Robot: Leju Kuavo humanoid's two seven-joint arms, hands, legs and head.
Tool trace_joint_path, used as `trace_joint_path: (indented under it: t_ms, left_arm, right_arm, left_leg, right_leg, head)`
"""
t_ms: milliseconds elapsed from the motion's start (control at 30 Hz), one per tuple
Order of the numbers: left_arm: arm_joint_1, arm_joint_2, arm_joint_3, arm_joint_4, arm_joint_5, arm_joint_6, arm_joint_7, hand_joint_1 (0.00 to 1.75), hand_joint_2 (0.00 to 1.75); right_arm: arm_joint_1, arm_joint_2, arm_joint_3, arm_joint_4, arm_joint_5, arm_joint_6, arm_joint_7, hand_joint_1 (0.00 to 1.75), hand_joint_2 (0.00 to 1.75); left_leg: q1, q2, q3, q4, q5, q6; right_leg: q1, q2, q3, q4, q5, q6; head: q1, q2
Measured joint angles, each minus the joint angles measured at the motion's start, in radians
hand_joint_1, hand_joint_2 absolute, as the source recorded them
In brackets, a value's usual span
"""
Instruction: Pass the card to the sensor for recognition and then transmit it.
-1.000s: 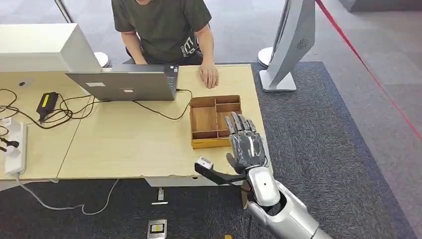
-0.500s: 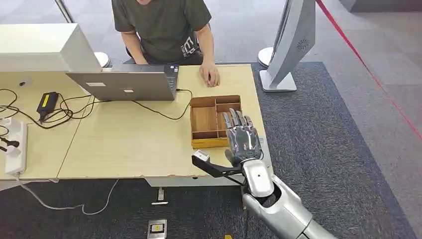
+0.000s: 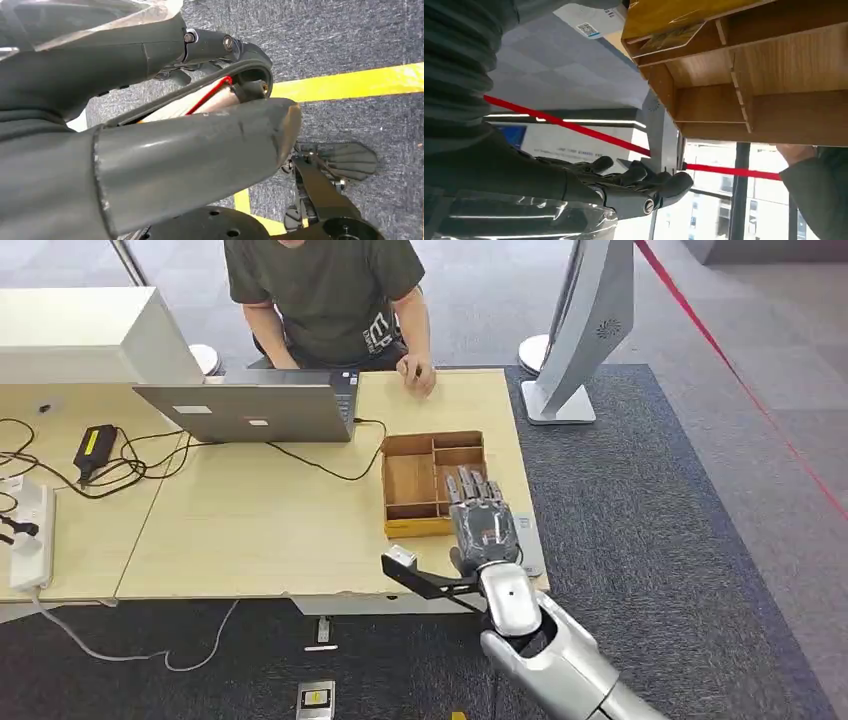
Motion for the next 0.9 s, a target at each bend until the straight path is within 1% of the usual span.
trace_joint_path:
  t_ms: [133,400,600,900]
  left_arm:
    - [0.000,0.000,0.000,0.000,0.005,0.000,0.002,0.00,0.00]
    - [0.000,0.000,0.000,0.000,0.011,0.000,0.009,0.00,0.00]
    - [0.000,0.000,0.000,0.000,0.006,-0.001,0.009,0.00,0.00]
    - [0.000,0.000,0.000,0.000,0.003,0.000,0.003,0.00,0.00]
  right_arm:
    - [-0.004,0.019,0.002,0.024,0.006,-0.001,-0.014,0.00,1.75]
    - [-0.025,0.041,0.006,0.068,0.010,0.001,-0.016,0.00,1.75]
    - [-0.040,0.046,0.010,0.090,0.010,0.019,-0.016,0.00,1.75]
    - [-0.077,0.045,0.012,0.116,0.012,0.044,0.001,0.00,1.75]
  left_leg:
    - [0.000,0.000,0.000,0.000,0.000,0.000]
    - [0.000,0.000,0.000,0.000,0.000,0.000]
    - [0.000,0.000,0.000,0.000,0.000,0.000]
    - [0.000,0.000,0.000,0.000,0.000,0.000]
  right_leg:
    - [0.000,0.000,0.000,0.000,0.000,0.000]
    - [0.000,0.000,0.000,0.000,0.000,0.000]
    - [0.000,0.000,0.000,0.000,0.000,0.000]
    - [0.000,0.000,0.000,0.000,0.000,0.000]
  head:
    - [0.000,0.000]
    - [0.000,0.000]
    - [0.000,0.000]
    - [0.000,0.000]
